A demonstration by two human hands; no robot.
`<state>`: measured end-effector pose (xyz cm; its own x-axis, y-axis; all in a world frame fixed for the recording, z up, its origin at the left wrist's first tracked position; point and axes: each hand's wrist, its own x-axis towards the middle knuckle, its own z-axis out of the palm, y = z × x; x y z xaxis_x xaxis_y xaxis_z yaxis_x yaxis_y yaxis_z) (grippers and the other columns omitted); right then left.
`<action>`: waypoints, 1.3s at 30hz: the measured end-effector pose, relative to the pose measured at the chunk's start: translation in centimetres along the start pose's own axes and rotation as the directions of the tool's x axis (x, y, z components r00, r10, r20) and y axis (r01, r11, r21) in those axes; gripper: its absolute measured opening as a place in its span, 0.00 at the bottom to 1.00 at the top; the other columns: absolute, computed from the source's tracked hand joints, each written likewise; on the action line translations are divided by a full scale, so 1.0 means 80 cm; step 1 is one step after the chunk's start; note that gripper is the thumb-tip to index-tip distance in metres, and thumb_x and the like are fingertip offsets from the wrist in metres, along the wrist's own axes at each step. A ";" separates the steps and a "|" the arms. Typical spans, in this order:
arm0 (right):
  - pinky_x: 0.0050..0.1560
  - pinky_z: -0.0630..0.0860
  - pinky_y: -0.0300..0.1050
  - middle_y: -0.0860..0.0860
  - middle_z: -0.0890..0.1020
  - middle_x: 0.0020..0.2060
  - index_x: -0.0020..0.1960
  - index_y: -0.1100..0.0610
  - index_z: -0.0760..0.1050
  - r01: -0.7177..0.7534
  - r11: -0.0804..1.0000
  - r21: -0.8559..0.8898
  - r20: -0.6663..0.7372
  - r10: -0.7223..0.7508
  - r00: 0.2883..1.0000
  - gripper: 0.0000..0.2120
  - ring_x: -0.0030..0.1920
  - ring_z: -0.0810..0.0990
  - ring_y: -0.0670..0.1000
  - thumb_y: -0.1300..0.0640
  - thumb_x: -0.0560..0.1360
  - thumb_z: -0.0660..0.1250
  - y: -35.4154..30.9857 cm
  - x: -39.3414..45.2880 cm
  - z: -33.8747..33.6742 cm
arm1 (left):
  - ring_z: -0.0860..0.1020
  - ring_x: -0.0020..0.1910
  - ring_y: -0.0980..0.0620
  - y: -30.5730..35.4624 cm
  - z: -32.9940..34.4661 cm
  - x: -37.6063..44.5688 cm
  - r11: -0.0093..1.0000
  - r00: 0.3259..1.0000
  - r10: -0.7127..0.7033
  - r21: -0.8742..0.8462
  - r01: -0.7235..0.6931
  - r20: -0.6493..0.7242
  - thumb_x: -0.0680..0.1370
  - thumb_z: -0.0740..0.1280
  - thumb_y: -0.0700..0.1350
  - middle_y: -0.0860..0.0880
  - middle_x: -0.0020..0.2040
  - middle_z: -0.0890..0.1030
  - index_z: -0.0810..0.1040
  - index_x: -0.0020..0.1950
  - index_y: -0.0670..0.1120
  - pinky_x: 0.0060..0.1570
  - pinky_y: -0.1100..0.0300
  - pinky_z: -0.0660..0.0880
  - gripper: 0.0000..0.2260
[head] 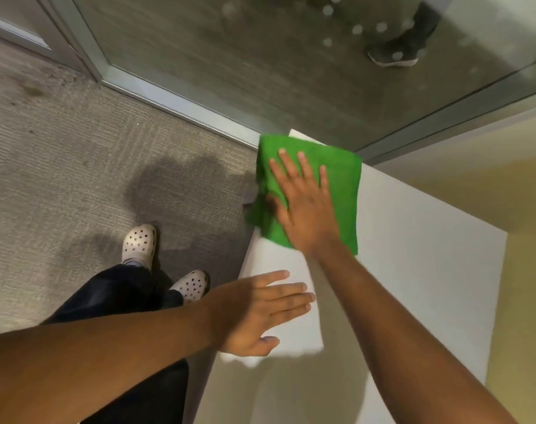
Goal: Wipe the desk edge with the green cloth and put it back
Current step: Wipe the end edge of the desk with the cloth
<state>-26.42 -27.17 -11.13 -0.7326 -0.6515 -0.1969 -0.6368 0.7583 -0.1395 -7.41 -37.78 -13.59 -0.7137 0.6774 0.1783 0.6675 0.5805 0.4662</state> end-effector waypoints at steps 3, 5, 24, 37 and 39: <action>0.85 0.50 0.67 0.45 0.56 0.86 0.86 0.45 0.54 -0.185 0.981 0.064 -0.076 0.189 0.979 0.30 0.87 0.51 0.54 0.38 0.86 0.50 0.024 0.055 -0.022 | 0.62 0.84 0.49 0.000 -0.005 0.000 1.000 1.000 0.002 0.025 -0.003 0.016 0.79 0.65 0.57 0.48 0.84 0.66 0.68 0.83 0.45 0.84 0.45 0.55 0.34; 0.84 0.50 0.67 0.45 0.58 0.86 0.86 0.47 0.54 -0.325 0.940 0.098 -0.110 0.335 0.936 0.30 0.87 0.51 0.54 0.38 0.87 0.49 0.016 0.075 -0.025 | 0.61 0.85 0.50 -0.001 -0.013 0.001 0.999 0.999 -0.009 0.037 0.007 0.035 0.79 0.66 0.57 0.48 0.84 0.65 0.68 0.83 0.45 0.84 0.45 0.56 0.34; 0.84 0.50 0.68 0.50 0.58 0.86 0.86 0.50 0.56 -0.440 0.885 0.154 -0.144 0.460 0.876 0.32 0.87 0.52 0.57 0.37 0.86 0.49 -0.015 0.083 -0.015 | 0.63 0.84 0.44 0.000 -0.002 0.000 0.999 0.997 -0.012 0.031 0.010 0.081 0.80 0.64 0.59 0.43 0.82 0.69 0.67 0.82 0.40 0.83 0.42 0.54 0.36; 0.85 0.51 0.65 0.49 0.63 0.84 0.85 0.49 0.59 -0.308 0.946 0.097 -0.111 0.318 0.941 0.29 0.86 0.57 0.57 0.41 0.87 0.50 0.083 0.021 -0.019 | 0.61 0.84 0.45 0.002 0.002 0.001 0.997 0.998 -0.009 0.078 0.004 0.059 0.80 0.64 0.61 0.45 0.84 0.66 0.66 0.83 0.43 0.84 0.44 0.51 0.35; 0.84 0.54 0.65 0.52 0.67 0.83 0.84 0.53 0.61 -0.437 0.889 0.136 -0.163 0.455 0.875 0.28 0.85 0.59 0.58 0.42 0.88 0.49 0.092 0.015 -0.019 | 0.62 0.84 0.45 -0.001 -0.003 0.002 0.998 0.998 -0.007 0.065 0.003 0.065 0.81 0.64 0.61 0.45 0.84 0.67 0.67 0.82 0.43 0.84 0.44 0.53 0.35</action>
<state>-32.36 -22.39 -10.94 -0.9704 -0.2287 -0.0779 -0.2131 0.9621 -0.1700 -7.60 -37.82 -13.36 -0.7034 0.7009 0.1184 0.6777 0.6110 0.4092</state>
